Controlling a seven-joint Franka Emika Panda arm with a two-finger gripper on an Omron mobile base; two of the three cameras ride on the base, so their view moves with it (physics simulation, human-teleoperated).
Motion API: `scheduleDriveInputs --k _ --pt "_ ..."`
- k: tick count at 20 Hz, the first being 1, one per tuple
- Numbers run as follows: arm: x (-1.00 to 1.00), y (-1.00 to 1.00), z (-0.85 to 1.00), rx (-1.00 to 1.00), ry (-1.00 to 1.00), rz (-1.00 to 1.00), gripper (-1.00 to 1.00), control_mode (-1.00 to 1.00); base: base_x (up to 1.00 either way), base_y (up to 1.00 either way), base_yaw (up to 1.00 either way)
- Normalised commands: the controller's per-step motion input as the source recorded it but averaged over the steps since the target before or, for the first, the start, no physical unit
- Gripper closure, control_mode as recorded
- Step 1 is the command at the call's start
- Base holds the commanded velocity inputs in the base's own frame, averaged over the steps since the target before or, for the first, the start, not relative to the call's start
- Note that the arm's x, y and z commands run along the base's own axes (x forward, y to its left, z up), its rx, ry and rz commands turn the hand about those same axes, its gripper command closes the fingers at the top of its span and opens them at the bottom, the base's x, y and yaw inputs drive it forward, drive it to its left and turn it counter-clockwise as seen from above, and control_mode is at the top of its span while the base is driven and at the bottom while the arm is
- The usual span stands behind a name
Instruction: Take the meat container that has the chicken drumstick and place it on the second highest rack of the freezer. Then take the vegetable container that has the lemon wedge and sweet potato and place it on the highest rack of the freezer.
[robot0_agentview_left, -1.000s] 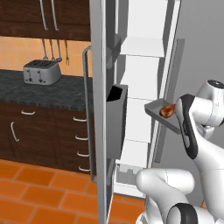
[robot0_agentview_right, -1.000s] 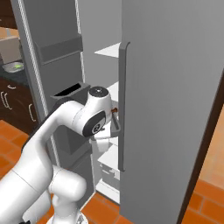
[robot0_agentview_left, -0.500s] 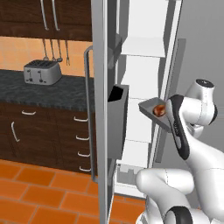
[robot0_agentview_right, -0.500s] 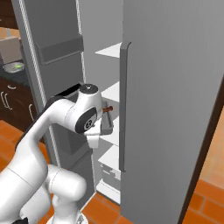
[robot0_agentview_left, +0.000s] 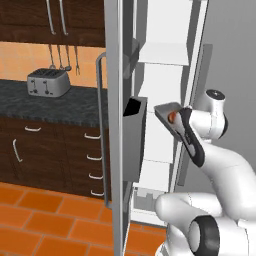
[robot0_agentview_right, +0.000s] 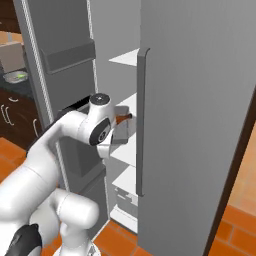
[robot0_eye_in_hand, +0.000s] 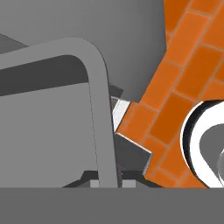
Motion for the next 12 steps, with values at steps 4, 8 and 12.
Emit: scheduleDriveInputs --k 4,8,12 --pt "0.82 0.0 0.0 0.09 0.0 -0.14 1.0 -1.0 0.0 0.0 0.0" --pt "0.74 0.0 0.16 0.05 0.03 -0.08 1.0 -1.0 0.0 0.0 0.0" --pt "0.7 0.0 0.26 0.01 0.08 -0.03 1.0 -1.0 0.0 0.0 0.0"
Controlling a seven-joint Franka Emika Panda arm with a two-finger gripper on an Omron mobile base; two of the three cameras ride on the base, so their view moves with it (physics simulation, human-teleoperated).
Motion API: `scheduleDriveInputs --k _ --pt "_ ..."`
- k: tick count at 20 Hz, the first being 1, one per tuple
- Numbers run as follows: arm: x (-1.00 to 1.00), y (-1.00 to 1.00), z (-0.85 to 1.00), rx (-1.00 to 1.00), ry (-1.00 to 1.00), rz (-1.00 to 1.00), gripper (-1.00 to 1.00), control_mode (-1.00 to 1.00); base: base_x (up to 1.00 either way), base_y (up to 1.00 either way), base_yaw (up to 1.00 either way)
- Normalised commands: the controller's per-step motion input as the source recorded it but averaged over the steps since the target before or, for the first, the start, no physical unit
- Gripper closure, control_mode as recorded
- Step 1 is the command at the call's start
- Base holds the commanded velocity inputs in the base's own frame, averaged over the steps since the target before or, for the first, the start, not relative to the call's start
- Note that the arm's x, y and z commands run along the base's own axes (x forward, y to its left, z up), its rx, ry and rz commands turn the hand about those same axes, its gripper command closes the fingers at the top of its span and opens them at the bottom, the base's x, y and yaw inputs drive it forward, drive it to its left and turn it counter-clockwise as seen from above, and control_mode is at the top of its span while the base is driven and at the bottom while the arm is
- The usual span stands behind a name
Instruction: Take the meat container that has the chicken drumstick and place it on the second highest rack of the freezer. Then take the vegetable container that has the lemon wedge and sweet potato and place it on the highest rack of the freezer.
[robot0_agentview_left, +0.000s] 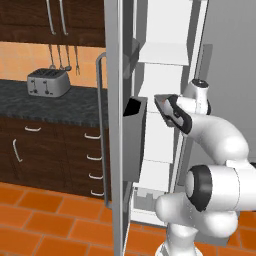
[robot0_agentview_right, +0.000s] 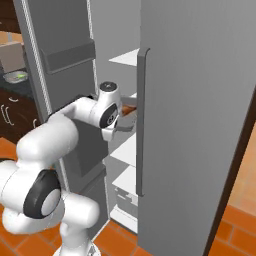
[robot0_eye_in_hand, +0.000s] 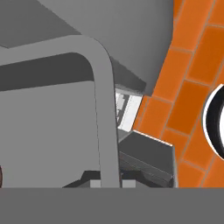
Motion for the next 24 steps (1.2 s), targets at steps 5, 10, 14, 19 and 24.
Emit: scheduleDriveInputs --k 5,10,14,19,24 --pt "0.74 0.0 0.01 0.0 0.07 0.0 1.0 -1.0 0.0 0.0 0.0" --pt "0.72 -0.03 0.0 0.01 0.03 0.0 1.0 -1.0 0.0 0.0 0.0" --pt "0.66 -0.02 0.0 0.0 0.0 0.0 1.0 -1.0 0.0 0.0 0.0" --pt "0.69 0.0 0.0 0.0 0.0 0.0 1.0 -1.0 0.0 0.0 0.0" --pt "0.56 -0.01 -0.03 0.0 0.0 0.0 1.0 -1.0 0.0 0.0 0.0"
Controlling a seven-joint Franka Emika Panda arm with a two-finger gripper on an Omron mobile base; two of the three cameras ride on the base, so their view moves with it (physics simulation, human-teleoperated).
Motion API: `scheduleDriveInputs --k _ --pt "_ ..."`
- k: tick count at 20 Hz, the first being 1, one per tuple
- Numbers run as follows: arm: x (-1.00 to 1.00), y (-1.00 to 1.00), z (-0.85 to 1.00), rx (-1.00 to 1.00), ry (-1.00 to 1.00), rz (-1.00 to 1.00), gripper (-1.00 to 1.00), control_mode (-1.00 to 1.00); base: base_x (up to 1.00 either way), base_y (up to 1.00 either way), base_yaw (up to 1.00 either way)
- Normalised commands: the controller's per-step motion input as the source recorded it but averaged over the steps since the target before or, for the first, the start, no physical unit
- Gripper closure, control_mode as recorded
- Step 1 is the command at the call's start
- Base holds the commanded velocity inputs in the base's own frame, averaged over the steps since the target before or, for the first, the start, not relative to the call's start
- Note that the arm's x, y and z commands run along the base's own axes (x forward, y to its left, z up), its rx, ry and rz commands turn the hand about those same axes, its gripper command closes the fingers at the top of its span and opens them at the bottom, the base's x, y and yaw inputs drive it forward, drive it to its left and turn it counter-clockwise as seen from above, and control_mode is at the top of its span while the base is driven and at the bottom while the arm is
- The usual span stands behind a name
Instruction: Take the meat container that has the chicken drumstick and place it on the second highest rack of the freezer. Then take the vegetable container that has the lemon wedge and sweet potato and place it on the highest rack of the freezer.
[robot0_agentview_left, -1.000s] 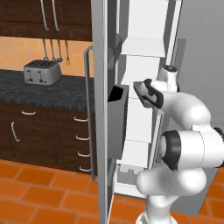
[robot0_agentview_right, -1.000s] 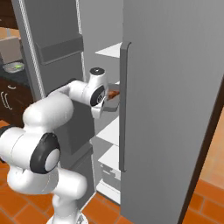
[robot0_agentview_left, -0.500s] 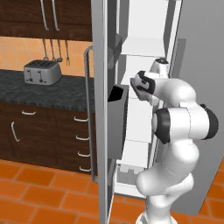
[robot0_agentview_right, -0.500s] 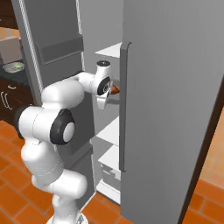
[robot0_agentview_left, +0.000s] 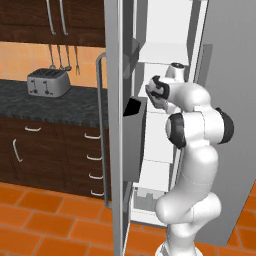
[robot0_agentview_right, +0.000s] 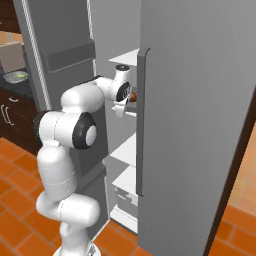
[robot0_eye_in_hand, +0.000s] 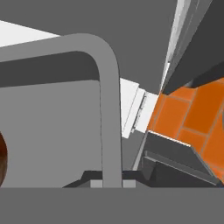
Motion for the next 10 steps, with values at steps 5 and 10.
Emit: scheduleDriveInputs --k 5,10 --pt "0.23 -0.11 -0.46 0.0 0.0 0.0 1.0 -1.0 0.0 0.0 0.0" --pt "0.15 -0.17 -0.5 0.0 0.0 0.0 1.0 -1.0 0.0 0.0 0.0"
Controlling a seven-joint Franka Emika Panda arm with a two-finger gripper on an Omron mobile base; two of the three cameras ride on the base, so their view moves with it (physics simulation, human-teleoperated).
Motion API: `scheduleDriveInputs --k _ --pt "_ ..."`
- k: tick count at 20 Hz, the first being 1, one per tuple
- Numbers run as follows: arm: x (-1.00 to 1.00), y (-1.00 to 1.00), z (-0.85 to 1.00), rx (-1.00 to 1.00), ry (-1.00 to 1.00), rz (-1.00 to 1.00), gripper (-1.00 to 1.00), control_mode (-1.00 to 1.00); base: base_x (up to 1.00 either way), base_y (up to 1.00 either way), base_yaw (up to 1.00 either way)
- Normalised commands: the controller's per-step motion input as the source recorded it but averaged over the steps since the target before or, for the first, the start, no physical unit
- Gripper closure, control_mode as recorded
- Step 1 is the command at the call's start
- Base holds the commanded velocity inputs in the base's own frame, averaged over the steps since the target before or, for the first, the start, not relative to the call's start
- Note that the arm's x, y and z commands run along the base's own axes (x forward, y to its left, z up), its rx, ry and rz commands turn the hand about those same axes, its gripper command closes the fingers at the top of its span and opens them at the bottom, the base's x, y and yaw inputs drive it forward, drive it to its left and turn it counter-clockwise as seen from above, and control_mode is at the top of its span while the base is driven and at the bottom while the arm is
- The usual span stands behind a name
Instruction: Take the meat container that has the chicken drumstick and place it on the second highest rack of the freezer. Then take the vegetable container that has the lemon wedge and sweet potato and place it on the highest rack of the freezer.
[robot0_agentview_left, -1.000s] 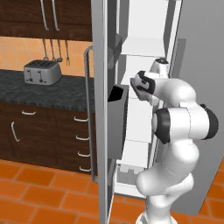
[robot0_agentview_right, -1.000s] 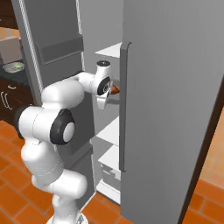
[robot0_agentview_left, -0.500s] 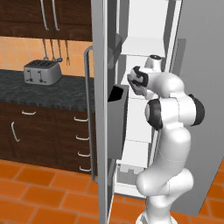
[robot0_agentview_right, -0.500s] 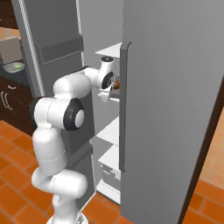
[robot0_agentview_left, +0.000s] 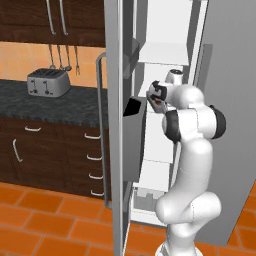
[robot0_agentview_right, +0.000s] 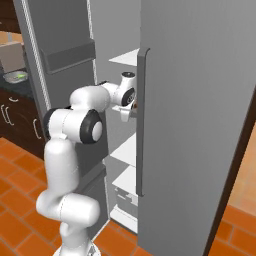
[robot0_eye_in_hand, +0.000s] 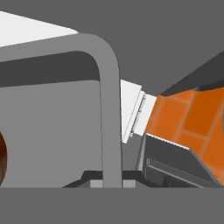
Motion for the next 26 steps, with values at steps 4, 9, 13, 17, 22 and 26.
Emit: scheduleDriveInputs --k 4,9,13,17,22,26 --pt "0.26 -0.09 -0.22 0.0 0.0 0.0 1.0 -1.0 0.0 0.0 0.0" --pt "0.71 0.0 0.0 0.0 0.0 0.0 1.0 -1.0 0.0 0.0 0.0" --pt "0.87 -0.12 0.0 0.0 0.0 0.0 1.0 -1.0 0.0 0.0 0.0" --pt "0.25 -0.18 0.05 0.03 0.0 0.0 1.0 -1.0 0.0 0.0 0.0" --pt "0.0 -0.1 -0.01 0.0 0.0 0.0 1.0 -1.0 0.0 0.0 0.0" --pt "0.0 0.0 0.0 0.0 0.0 0.0 -1.0 -1.0 0.0 0.0 0.0"
